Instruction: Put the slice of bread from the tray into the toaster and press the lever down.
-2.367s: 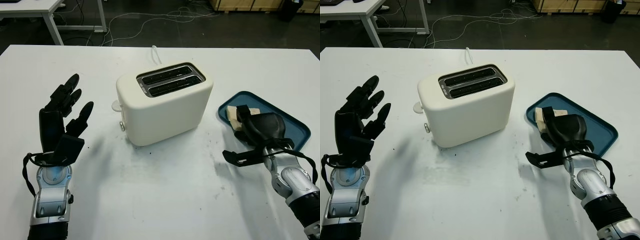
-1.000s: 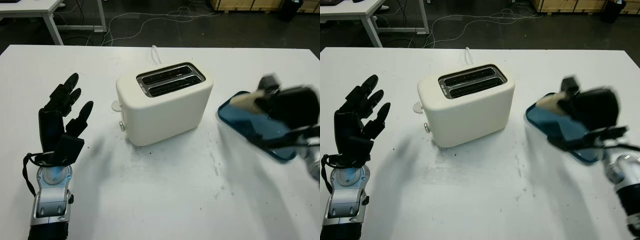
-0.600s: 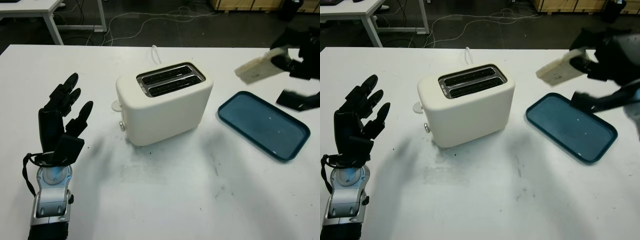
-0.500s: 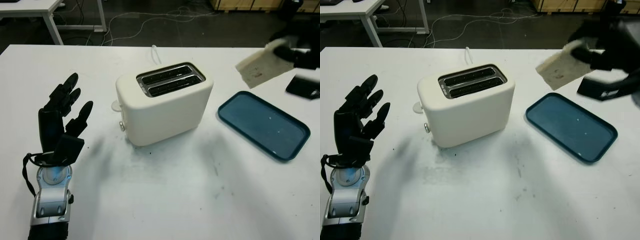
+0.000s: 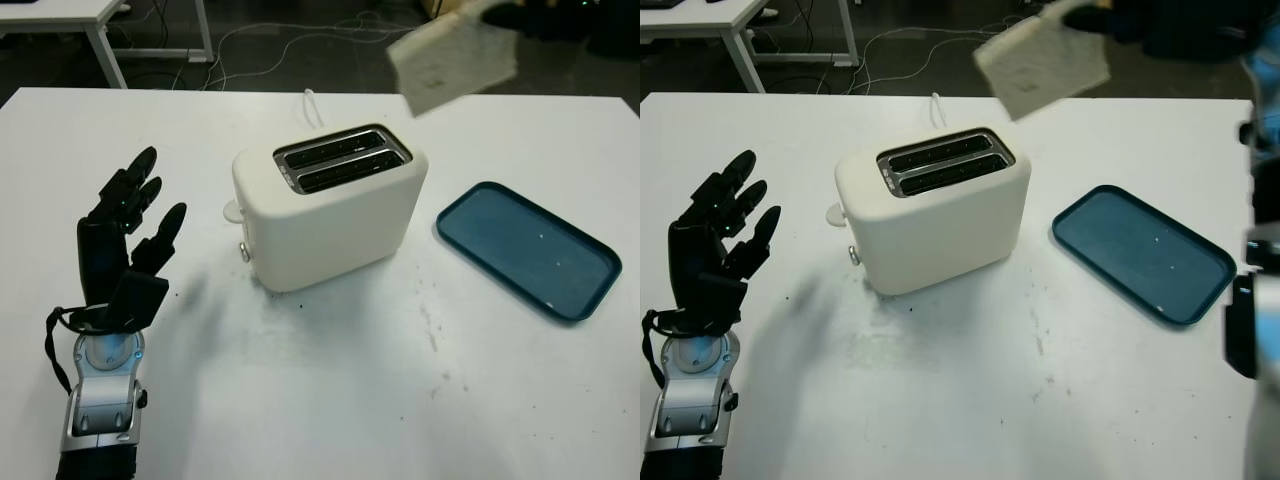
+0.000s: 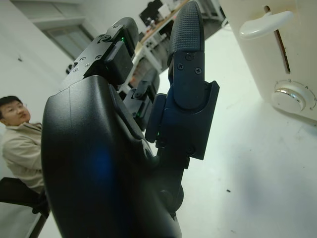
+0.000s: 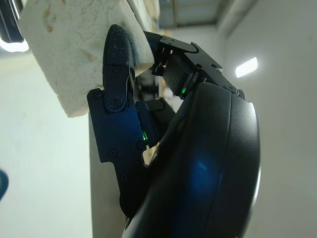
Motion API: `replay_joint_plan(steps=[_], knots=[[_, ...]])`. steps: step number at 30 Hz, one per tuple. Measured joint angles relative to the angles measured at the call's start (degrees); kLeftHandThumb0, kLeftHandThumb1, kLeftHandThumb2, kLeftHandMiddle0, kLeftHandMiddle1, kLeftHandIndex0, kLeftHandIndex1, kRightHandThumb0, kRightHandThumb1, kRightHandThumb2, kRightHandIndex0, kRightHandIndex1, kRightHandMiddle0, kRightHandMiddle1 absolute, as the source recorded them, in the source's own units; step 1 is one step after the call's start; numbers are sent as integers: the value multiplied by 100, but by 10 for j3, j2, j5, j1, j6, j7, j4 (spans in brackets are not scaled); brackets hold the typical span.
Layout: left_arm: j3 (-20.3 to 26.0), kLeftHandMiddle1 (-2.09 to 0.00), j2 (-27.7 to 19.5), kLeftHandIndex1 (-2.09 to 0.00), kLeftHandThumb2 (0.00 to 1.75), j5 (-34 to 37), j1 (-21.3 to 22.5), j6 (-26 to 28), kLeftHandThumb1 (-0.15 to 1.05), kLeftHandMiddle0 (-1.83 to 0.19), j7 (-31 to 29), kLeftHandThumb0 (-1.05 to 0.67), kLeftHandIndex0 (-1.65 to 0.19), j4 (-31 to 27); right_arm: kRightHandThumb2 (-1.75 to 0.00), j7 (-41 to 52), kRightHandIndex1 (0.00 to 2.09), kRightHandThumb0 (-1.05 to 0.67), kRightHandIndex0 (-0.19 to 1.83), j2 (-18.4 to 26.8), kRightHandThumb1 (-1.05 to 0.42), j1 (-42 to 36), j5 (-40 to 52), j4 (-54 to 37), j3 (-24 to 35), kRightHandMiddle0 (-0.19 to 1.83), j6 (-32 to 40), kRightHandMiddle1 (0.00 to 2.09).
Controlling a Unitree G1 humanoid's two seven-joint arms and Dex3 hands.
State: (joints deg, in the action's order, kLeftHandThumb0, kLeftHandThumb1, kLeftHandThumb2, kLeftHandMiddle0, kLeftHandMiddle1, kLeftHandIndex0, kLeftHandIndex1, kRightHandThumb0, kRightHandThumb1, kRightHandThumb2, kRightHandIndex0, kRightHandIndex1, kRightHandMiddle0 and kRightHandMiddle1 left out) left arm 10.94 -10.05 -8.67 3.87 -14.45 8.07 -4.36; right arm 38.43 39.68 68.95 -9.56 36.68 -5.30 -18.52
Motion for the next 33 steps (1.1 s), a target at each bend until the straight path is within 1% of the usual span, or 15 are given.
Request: replay_joint_plan(steps=[2, 4, 6, 11, 16, 27, 33], knots=[[0, 0, 0, 0, 24, 0, 0, 0, 92, -60, 0, -70, -50, 0, -35, 2, 174, -37, 97, -15, -92, 1, -1, -8, -4, 79, 10, 174], [0, 0, 0, 0, 24, 0, 0, 0, 92, -59, 0, -70, -49, 0, -40, 14, 175, -34, 103, -32, -92, 2, 4, -12, -6, 83, 30, 174], [0, 0, 0, 0, 24, 0, 0, 0, 92, -59, 0, -71, -49, 0, -43, 33, 175, -35, 105, -49, -92, 2, 19, -13, -8, 85, 47, 174], [0, -1, 0, -1, 24, 0, 0, 0, 92, -61, 0, -70, -50, 0, -48, 65, 175, -38, 106, -80, -92, 17, 33, 18, -10, 86, 51, 175], [0, -1, 0, 0, 24, 0, 0, 0, 92, -60, 0, -69, -50, 0, -48, 70, 175, -45, 104, -83, -92, 19, 36, 43, -10, 83, 34, 175], [0, 0, 1, 0, 24, 0, 0, 0, 92, -60, 0, -71, -50, 0, -53, 64, 175, -44, 103, -83, -92, 17, 3, 18, -26, 81, 51, 175], [0, 0, 1, 0, 24, 1, 0, 0, 92, -58, 0, -70, -49, 0, -52, 58, 175, -53, 107, -85, -92, 16, -7, 52, -33, 86, 39, 175]])
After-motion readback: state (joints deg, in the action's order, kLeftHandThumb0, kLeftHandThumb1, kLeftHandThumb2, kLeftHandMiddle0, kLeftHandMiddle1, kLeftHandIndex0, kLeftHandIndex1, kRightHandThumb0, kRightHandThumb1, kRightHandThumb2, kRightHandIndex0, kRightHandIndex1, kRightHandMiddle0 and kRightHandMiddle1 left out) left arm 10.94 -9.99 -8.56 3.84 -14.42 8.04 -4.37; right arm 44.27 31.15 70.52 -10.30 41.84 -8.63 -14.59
